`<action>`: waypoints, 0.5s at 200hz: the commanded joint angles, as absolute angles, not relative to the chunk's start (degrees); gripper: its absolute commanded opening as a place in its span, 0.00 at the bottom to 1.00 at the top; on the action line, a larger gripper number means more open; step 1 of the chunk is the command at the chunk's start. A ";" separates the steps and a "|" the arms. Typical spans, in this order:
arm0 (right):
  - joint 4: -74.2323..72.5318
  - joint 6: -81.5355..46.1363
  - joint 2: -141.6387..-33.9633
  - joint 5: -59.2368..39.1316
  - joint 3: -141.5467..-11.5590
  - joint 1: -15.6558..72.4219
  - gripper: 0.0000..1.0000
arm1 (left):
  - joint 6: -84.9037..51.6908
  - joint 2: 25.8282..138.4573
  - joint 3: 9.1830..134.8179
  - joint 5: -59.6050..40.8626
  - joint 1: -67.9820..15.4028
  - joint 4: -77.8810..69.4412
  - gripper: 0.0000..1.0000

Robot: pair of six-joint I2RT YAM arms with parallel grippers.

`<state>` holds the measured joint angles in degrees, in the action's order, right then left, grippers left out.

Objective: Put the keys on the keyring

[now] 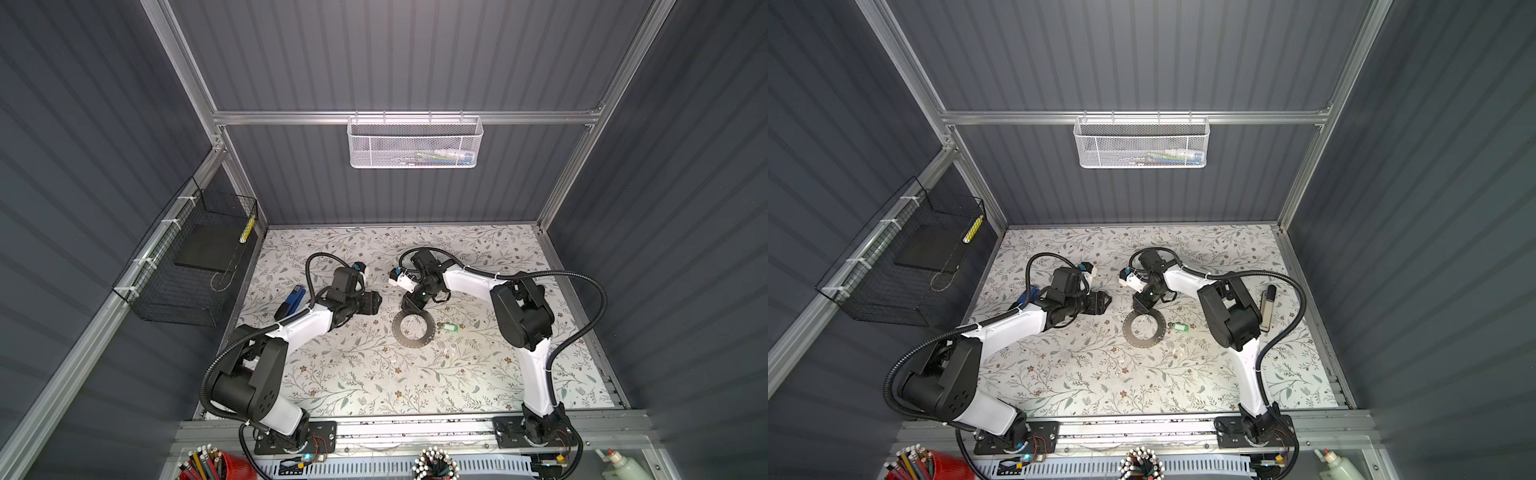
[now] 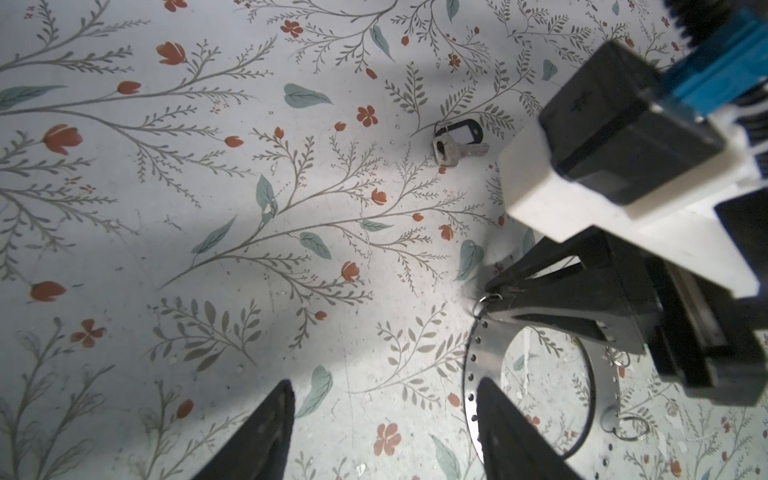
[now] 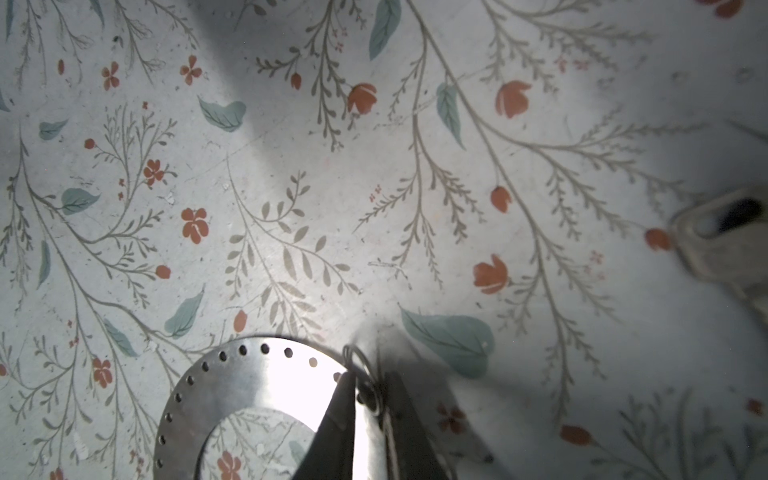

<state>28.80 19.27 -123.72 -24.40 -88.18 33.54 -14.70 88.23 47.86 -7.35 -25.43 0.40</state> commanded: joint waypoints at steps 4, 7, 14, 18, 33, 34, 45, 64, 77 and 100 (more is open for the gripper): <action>30.10 19.73 -123.66 -25.67 -87.79 33.84 0.14 | -13.27 86.87 47.62 -7.50 -25.14 0.97 0.70; 30.09 19.77 -123.66 -25.71 -87.76 33.83 0.13 | -13.27 86.85 47.58 -7.36 -25.10 0.92 0.70; 30.37 19.94 -123.58 -25.84 -87.80 33.79 0.12 | -13.25 86.89 47.56 -7.14 -25.09 0.79 0.70; 30.47 20.10 -123.47 -25.88 -87.76 33.79 0.12 | -13.28 86.86 47.55 -7.05 -25.13 0.64 0.70; 30.39 20.35 -123.07 -25.84 -87.37 33.77 0.10 | -13.16 87.00 47.51 -7.03 -25.14 0.22 0.70; 30.40 20.37 -123.01 -25.84 -87.37 33.80 0.10 | -13.13 87.01 47.53 -7.03 -25.14 0.20 0.70; 30.30 20.49 -122.48 -25.80 -86.91 33.84 0.09 | -13.03 87.09 47.67 -7.31 -25.14 0.18 0.69; 29.44 20.74 -120.68 -26.29 -85.69 33.92 0.07 | -12.17 86.76 47.41 -8.49 -25.13 -1.27 0.69; 28.23 20.70 -118.63 -27.59 -84.30 33.99 0.05 | -10.88 85.66 45.94 -10.00 -25.16 -4.01 0.68; 24.99 20.28 -113.50 -28.94 -80.43 34.58 0.04 | -6.03 82.31 43.75 -11.72 -25.22 -6.68 0.66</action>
